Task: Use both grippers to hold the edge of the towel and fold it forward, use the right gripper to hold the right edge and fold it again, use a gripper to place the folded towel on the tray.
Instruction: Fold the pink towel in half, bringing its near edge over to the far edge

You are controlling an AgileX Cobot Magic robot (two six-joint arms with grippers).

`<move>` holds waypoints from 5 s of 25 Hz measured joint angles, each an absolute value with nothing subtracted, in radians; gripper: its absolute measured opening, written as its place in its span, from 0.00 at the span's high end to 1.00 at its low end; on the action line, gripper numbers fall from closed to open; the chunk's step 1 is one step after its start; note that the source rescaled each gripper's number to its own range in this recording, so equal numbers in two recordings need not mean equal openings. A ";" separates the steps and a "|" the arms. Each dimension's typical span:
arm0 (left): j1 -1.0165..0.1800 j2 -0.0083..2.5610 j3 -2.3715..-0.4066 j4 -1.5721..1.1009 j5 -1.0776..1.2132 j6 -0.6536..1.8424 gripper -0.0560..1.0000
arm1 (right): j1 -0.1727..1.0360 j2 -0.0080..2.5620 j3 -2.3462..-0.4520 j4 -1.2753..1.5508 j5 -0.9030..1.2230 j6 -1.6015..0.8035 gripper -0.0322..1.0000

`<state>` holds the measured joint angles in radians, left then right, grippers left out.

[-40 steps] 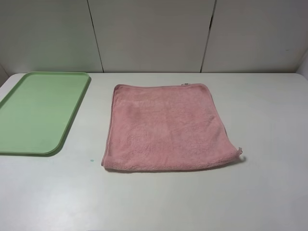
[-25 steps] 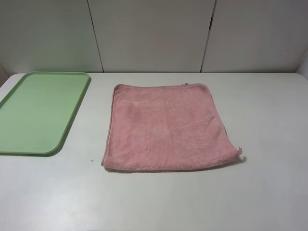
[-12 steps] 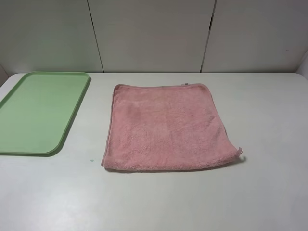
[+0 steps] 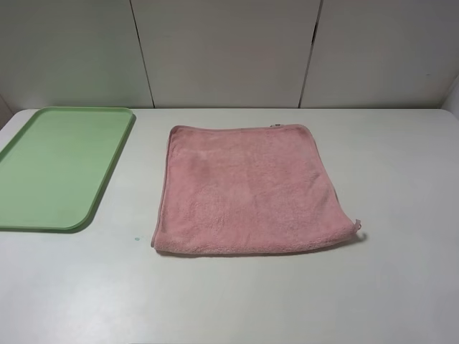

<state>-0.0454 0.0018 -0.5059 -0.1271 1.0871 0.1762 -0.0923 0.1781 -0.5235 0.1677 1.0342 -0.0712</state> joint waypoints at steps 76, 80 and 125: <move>-0.754 1.679 -0.821 0.054 0.554 0.836 0.02 | 0.524 1.664 -0.685 -0.087 0.484 -0.820 0.00; -0.754 1.679 -0.821 0.054 0.540 0.847 0.02 | 0.524 1.720 -0.685 -0.087 0.478 -0.884 0.00; -0.754 1.916 -0.858 0.025 0.347 0.873 0.04 | 0.524 1.838 -0.699 -0.062 0.439 -0.960 0.00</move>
